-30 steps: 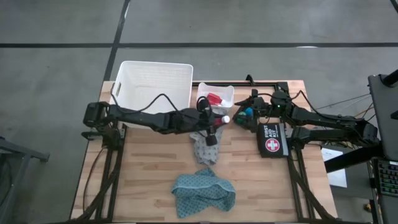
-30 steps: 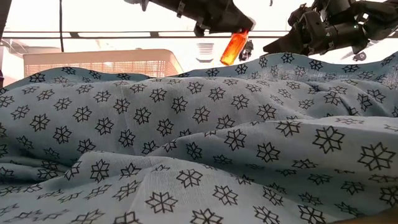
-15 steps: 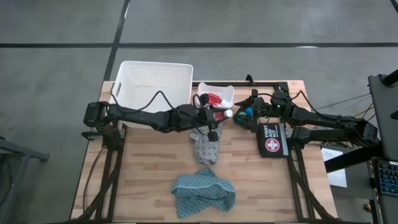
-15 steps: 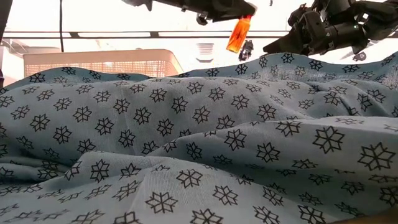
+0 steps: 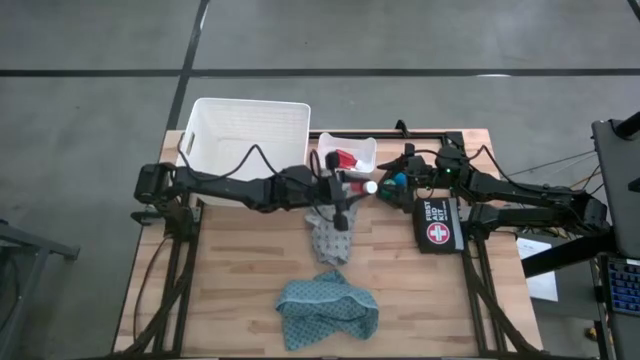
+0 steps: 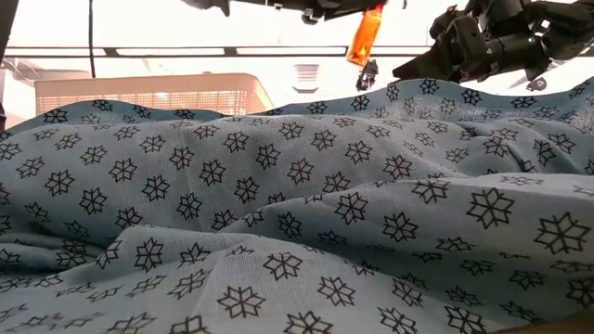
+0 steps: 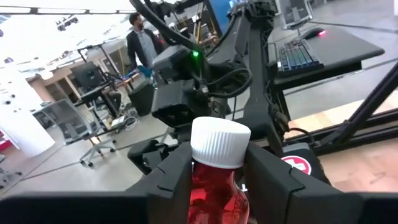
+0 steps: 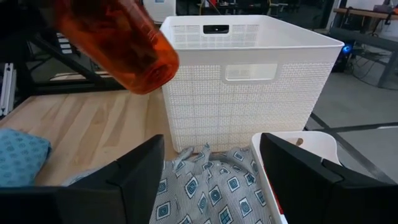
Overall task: Pick & Place Medicine items
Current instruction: Put the red medicine bottle into the small white bin
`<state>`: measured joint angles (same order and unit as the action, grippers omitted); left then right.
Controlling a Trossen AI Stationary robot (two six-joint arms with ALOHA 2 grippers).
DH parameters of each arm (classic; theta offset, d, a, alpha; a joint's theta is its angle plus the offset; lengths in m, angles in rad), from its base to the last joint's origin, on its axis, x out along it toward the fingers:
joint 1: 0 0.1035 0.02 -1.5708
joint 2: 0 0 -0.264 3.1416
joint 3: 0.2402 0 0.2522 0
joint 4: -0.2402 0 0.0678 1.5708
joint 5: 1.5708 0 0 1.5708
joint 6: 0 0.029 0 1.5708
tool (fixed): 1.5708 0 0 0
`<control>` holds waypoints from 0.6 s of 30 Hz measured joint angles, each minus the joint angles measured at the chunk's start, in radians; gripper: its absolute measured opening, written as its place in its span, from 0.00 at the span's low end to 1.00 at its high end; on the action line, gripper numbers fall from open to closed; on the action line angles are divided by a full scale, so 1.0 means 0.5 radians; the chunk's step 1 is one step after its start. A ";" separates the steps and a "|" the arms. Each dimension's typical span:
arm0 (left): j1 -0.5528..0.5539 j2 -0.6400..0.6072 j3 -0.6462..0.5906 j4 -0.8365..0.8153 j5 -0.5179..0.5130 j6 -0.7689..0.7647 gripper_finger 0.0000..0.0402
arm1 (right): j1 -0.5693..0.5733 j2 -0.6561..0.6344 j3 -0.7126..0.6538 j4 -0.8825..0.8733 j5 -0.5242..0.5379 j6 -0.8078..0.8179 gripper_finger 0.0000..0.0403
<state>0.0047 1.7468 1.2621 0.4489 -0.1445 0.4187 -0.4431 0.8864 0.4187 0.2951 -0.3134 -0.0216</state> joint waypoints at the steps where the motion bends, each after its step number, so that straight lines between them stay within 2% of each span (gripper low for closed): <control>1: 0.004 0.000 0.000 0.010 0.000 0.001 0.31 | 0.000 0.000 0.000 0.001 0.000 0.000 0.64; 11: 0.022 0.000 0.000 0.007 -0.001 0.001 0.31 | 0.004 0.008 0.000 0.088 0.077 0.139 0.63; 15: 0.024 0.002 0.000 0.006 -0.018 0.061 0.31 | 0.080 0.008 0.000 0.107 -0.051 -0.004 0.63; 18: 0.024 0.002 0.000 0.007 -0.092 0.141 0.31 | 0.184 0.005 0.000 0.138 -0.055 -0.114 0.61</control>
<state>0.0166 1.7477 1.2621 0.4522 -0.1905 0.4891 -0.3509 0.8890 0.4187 0.3640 -0.3407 -0.0786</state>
